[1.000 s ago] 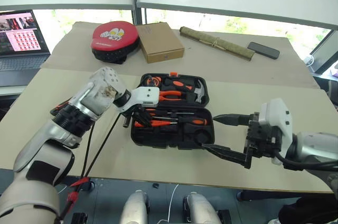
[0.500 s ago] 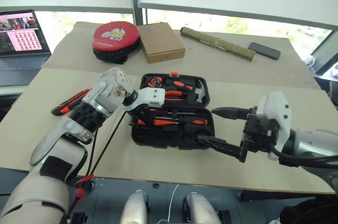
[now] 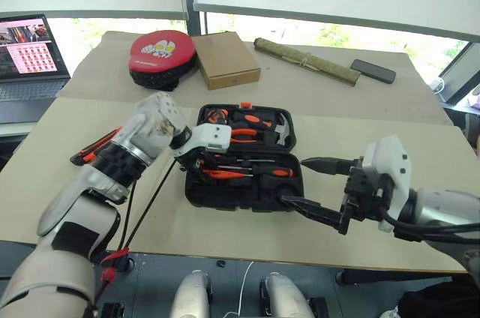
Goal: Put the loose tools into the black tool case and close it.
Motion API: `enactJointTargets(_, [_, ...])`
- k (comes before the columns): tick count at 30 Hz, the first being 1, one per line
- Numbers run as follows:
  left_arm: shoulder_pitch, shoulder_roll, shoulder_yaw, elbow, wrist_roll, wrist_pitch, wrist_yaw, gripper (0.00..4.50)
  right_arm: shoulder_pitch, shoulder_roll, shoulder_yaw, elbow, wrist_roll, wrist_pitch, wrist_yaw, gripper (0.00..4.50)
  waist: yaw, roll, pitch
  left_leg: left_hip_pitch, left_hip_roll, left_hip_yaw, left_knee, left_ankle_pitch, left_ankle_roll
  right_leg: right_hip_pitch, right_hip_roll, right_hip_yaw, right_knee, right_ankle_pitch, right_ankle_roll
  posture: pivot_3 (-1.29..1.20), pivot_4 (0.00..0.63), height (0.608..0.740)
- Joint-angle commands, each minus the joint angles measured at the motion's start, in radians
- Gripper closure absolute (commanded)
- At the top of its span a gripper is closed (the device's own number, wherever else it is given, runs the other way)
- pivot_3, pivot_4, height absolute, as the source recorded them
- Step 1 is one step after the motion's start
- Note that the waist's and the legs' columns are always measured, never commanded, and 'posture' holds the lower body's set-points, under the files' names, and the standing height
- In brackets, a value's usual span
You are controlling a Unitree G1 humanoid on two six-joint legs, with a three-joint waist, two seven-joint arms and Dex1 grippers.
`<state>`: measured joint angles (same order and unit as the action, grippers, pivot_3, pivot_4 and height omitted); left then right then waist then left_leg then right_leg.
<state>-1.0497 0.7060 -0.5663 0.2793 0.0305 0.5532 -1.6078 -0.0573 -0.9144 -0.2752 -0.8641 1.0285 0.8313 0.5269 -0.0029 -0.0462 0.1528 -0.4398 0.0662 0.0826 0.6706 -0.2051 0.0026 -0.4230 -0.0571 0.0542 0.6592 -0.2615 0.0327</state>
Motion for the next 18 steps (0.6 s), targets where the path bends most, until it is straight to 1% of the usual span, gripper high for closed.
enactJointTargets(1, [0.008, 0.063, 0.141, -0.098, -0.127, 0.068, 0.002, 1.55, 0.025, -0.008, -0.037, -0.015, -0.023, -0.046, 0.036, 0.00, -0.001, 0.000, 0.000, 0.000, 0.000, 0.000, 0.000, 0.000, 0.000, 0.000, 0.000, 0.000, 0.000, 0.000, 0.000, 0.00, 0.150, 0.740])
enactJointTargets(2, [0.029, 0.062, 0.185, -0.096, -0.149, 0.068, 0.024, 1.55, 0.031, -0.009, -0.037, -0.013, -0.029, -0.051, 0.044, 0.00, -0.001, 0.000, 0.000, 0.000, 0.000, 0.000, 0.000, 0.000, 0.000, 0.000, 0.000, 0.000, 0.000, 0.000, 0.000, 0.00, 0.150, 0.740])
enactJointTargets(5, [0.085, 0.036, 0.281, -0.089, -0.205, 0.050, 0.087, 2.14, 0.042, -0.008, -0.038, -0.007, -0.045, -0.062, 0.061, 0.00, 0.000, 0.001, 0.000, 0.000, 0.000, 0.000, 0.002, 0.000, 0.000, 0.001, 0.000, 0.000, 0.001, 0.000, 0.000, 0.00, 0.150, 0.740])
enactJointTargets(8, [0.217, -0.033, 0.383, -0.098, -0.266, -0.030, 0.180, 3.20, 0.042, -0.010, -0.028, 0.005, -0.063, -0.070, 0.079, 0.00, 0.002, 0.001, -0.001, 0.000, 0.000, 0.000, 0.005, 0.000, 0.000, 0.001, -0.001, -0.001, 0.003, 0.000, 0.000, 0.00, 0.150, 0.740])
enactJointTargets(10, [0.309, -0.072, 0.419, -0.101, -0.292, -0.084, 0.208, 4.14, 0.037, -0.012, -0.023, 0.015, -0.071, -0.072, 0.090, 0.00, 0.002, 0.001, -0.001, 0.000, 0.000, 0.000, 0.006, 0.000, 0.000, 0.002, -0.001, -0.001, 0.004, 0.000, 0.001, 0.00, 0.150, 0.740])
enactJointTargets(11, [0.339, -0.087, 0.431, -0.106, -0.308, -0.109, 0.206, 4.35, 0.035, -0.012, -0.024, 0.021, -0.074, -0.073, 0.096, 0.00, 0.002, 0.001, -0.001, 0.000, 0.000, 0.000, 0.006, 0.000, 0.000, 0.002, -0.001, -0.001, 0.004, 0.000, 0.000, 0.00, 0.150, 0.740])
enactJointTargets(12, [0.368, -0.102, 0.441, -0.107, -0.318, -0.131, 0.214, 4.47, 0.032, -0.011, -0.024, 0.026, -0.076, -0.072, 0.100, 0.00, 0.002, 0.001, 0.000, 0.000, 0.000, 0.000, 0.006, 0.000, 0.000, 0.002, -0.001, -0.001, 0.004, 0.000, 0.000, 0.00, 0.150, 0.740])
enactJointTargets(15, [0.391, -0.136, 0.439, -0.077, -0.297, -0.169, 0.278, 4.47, 0.027, -0.012, -0.023, 0.039, -0.081, -0.072, 0.113, 0.00, 0.008, 0.001, 0.000, 0.000, 0.000, 0.000, 0.007, 0.000, 0.000, 0.001, -0.001, -0.002, 0.005, 0.000, 0.000, 0.00, 0.150, 0.740])
enactJointTargets(18, [0.395, -0.149, 0.413, -0.046, -0.268, -0.226, 0.305, 4.47, 0.022, -0.011, -0.022, 0.042, -0.083, -0.069, 0.118, 0.00, 0.011, 0.001, 0.000, 0.000, 0.000, 0.000, 0.007, 0.000, 0.000, 0.002, -0.001, -0.002, 0.004, 0.000, 0.001, 0.00, 0.150, 0.740])
